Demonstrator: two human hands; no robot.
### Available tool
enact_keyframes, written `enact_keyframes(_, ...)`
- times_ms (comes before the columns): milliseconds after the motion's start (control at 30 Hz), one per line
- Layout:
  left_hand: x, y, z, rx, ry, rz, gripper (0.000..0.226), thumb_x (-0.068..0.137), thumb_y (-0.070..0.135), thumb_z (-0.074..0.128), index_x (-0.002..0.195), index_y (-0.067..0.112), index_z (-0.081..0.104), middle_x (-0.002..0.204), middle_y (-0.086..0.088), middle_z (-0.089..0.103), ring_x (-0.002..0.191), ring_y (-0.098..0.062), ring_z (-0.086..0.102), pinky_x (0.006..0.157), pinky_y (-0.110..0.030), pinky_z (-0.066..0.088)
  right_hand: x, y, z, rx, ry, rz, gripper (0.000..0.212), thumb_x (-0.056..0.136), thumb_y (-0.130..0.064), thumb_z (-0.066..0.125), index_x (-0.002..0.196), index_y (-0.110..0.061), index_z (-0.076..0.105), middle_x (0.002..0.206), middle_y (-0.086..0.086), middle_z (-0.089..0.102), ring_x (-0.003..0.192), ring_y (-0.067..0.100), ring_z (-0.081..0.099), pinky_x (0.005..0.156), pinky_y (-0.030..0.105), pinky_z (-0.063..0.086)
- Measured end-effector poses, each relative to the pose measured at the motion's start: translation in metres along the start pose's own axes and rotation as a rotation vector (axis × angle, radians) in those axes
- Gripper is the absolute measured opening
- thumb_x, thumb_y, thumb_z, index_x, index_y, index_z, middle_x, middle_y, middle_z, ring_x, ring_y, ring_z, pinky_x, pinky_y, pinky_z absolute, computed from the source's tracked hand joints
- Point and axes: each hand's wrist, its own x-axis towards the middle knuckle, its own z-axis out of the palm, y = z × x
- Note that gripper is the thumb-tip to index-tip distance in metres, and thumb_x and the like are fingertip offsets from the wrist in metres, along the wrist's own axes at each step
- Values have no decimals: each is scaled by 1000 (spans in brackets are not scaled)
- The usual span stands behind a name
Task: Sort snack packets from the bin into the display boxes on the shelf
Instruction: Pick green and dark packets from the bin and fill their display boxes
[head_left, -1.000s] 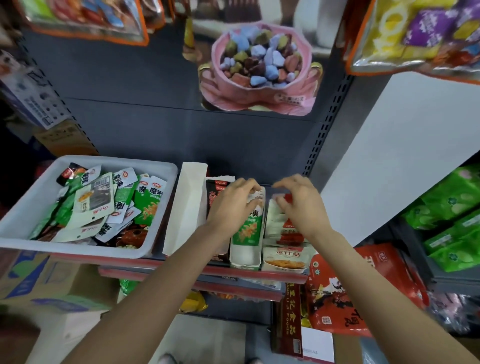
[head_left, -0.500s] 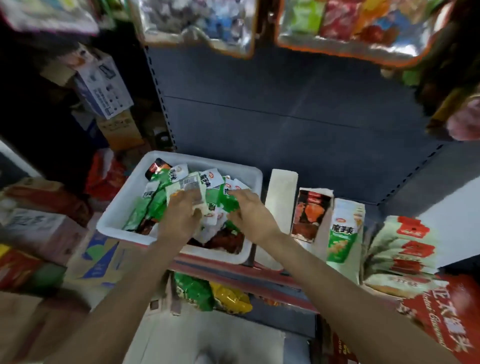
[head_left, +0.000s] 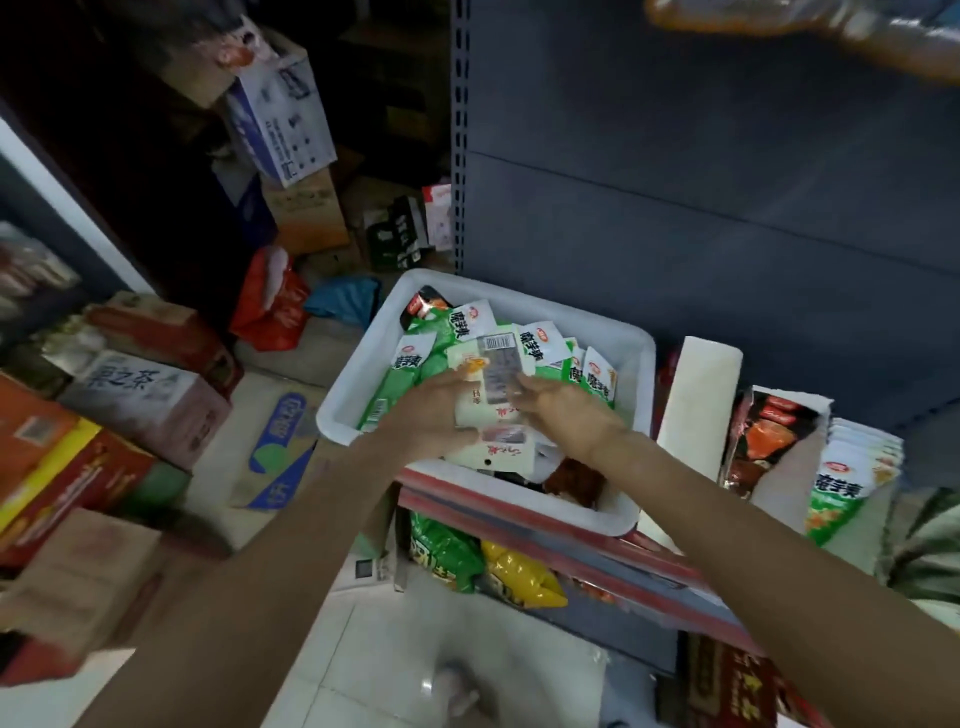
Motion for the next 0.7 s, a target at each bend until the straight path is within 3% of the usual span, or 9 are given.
enact_keyframes(67,-3,2,-2,-12,90,22,50,87,20,61,135,22,49,151,3,33,139,-14,29,113,-26,21,-2,6,-6,-24,35,-37,33,91,-2,48,115,-20,60,120,5,60,100,25,61,85,38,52)
enact_keyframes(100,-5,4,-3,-43,135,38,46,87,17,60,132,22,52,148,3,38,137,-14,32,112,-25,22,-5,9,-10,50,41,-20,24,92,-3,46,99,-19,62,105,6,63,92,26,60,80,37,51)
enact_keyframes(167,-6,7,-4,-123,219,72,41,87,13,60,128,18,56,137,2,50,130,-15,41,104,-20,28,-14,14,-19,384,84,60,21,98,-10,42,85,-16,58,91,7,64,85,25,59,77,37,48)
enact_keyframes(233,-5,14,-5,-213,326,83,30,89,8,60,119,10,60,117,-1,61,112,-19,55,87,-17,36,-29,16,-28,749,240,158,22,100,-19,43,88,-10,59,88,3,65,84,15,60,77,27,47)
enact_keyframes(300,-3,30,-9,-234,425,97,21,92,11,58,111,6,62,103,1,62,93,-15,57,75,-20,39,-45,17,-33,1037,410,257,19,98,-20,48,88,-8,60,86,-5,64,81,3,61,73,15,47)
enact_keyframes(433,6,72,-12,-306,460,201,24,94,27,52,103,9,63,89,-7,68,78,-22,62,69,-36,49,-74,31,-41,1501,523,370,7,92,-11,58,94,-4,57,86,-1,69,88,7,68,74,20,55)
enact_keyframes(533,13,110,-3,-392,408,217,36,90,41,48,107,14,64,88,-6,69,77,-21,62,68,-35,48,-100,52,-48,1572,524,419,16,87,-5,63,100,-7,54,97,12,70,94,12,68,77,25,58)
enact_keyframes(600,19,139,8,-444,369,203,30,93,38,52,108,15,64,92,-3,70,79,-17,63,71,-34,50,-122,68,-51,1586,556,439,18,87,-1,62,102,-8,54,99,7,71,91,12,69,69,22,56)
enact_keyframes(700,27,187,28,-515,312,207,26,91,36,56,101,14,64,92,-1,70,80,-20,65,71,-39,52,-160,96,-54,1554,664,456,18,87,3,59,96,-12,57,86,-4,72,82,11,69,59,20,53)
